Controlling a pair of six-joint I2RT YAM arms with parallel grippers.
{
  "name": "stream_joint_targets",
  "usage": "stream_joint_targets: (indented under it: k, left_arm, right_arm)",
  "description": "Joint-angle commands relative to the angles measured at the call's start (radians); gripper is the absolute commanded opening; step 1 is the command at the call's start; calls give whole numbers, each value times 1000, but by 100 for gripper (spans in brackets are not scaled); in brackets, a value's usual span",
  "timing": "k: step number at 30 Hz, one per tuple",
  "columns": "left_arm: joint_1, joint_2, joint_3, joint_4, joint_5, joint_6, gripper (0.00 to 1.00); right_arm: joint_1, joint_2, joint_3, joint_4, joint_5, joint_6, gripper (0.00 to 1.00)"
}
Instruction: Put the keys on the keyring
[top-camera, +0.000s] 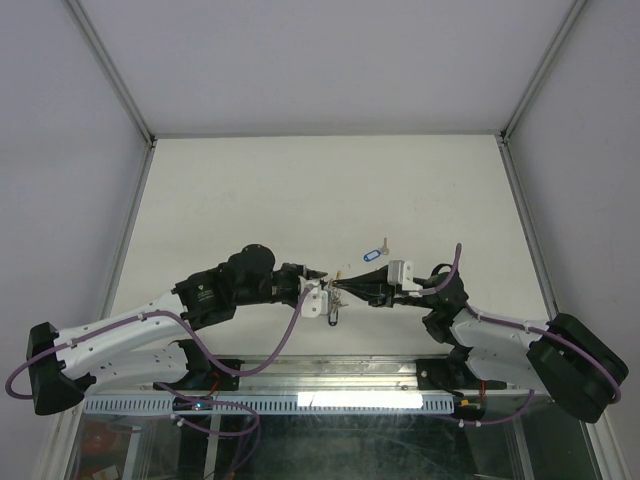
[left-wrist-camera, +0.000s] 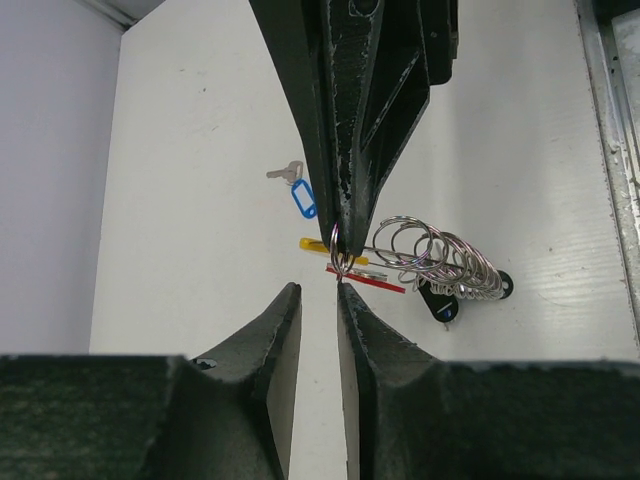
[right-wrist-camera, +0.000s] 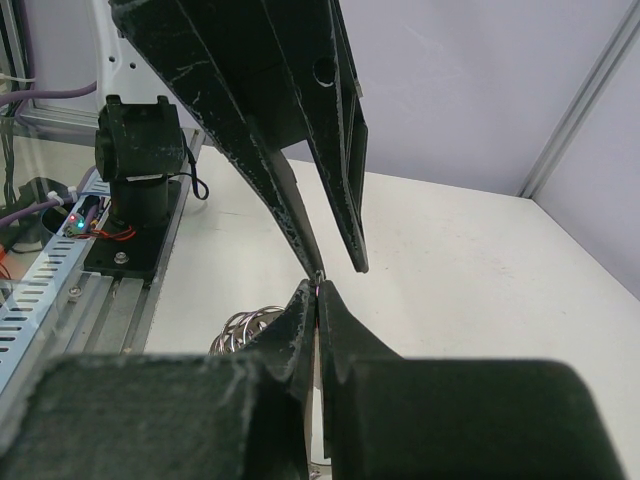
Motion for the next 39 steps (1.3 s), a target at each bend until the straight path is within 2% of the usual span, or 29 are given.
stream_joint_targets:
  k: [1,6,10,31,39]
  left_arm:
    - [-10,-16,-11,57,58,-13,22]
    - [-10,-19,-13,45,66,-14,29]
    - [-10,-17,-13,40,62,-11,30]
    - [-10,13,2,40,61,9,0]
    - [-10,21,-2,40,62,7,0]
  right_arm:
    - [-3,-24,24,49,0,-2,0]
    - [-3,-29,24,40,3,-5,0]
    - [-4,-32,24,39,3,-5,0]
    - [-4,-36,28,40,-3,1,0]
    - [-4,-37,24,68,11,11,0]
